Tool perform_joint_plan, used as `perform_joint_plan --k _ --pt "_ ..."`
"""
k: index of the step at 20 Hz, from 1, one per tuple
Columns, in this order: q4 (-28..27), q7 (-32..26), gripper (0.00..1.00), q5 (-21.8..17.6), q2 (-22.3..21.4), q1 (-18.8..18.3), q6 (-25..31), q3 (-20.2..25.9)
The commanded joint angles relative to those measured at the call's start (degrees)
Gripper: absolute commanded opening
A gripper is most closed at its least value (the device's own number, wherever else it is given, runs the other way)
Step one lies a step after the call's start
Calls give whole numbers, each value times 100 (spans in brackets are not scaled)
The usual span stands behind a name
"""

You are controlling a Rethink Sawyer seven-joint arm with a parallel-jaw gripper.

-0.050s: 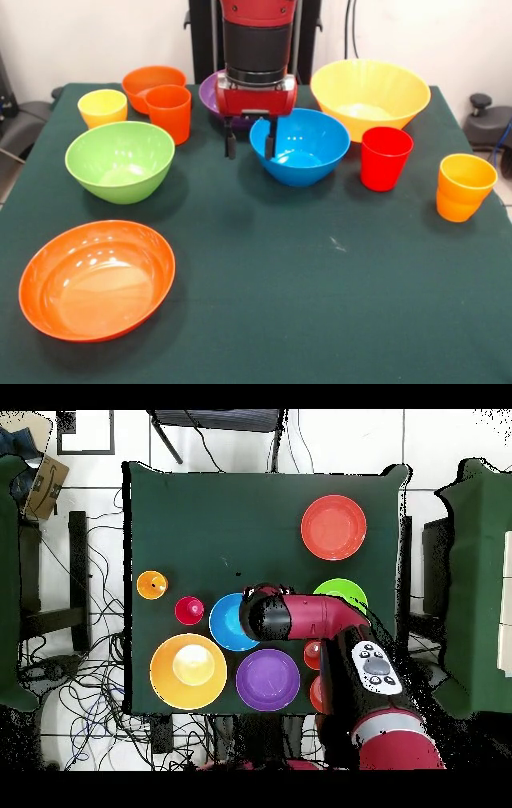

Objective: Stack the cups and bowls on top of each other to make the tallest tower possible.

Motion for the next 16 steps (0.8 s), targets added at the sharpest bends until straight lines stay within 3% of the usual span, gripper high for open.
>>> perform_joint_plan --k 1,11,16 --pt "-410 -402 100 -362 292 135 777 409" --pt "-283 -393 100 -388 216 109 761 430" --pt "113 -510 100 -254 -142 -160 848 688"
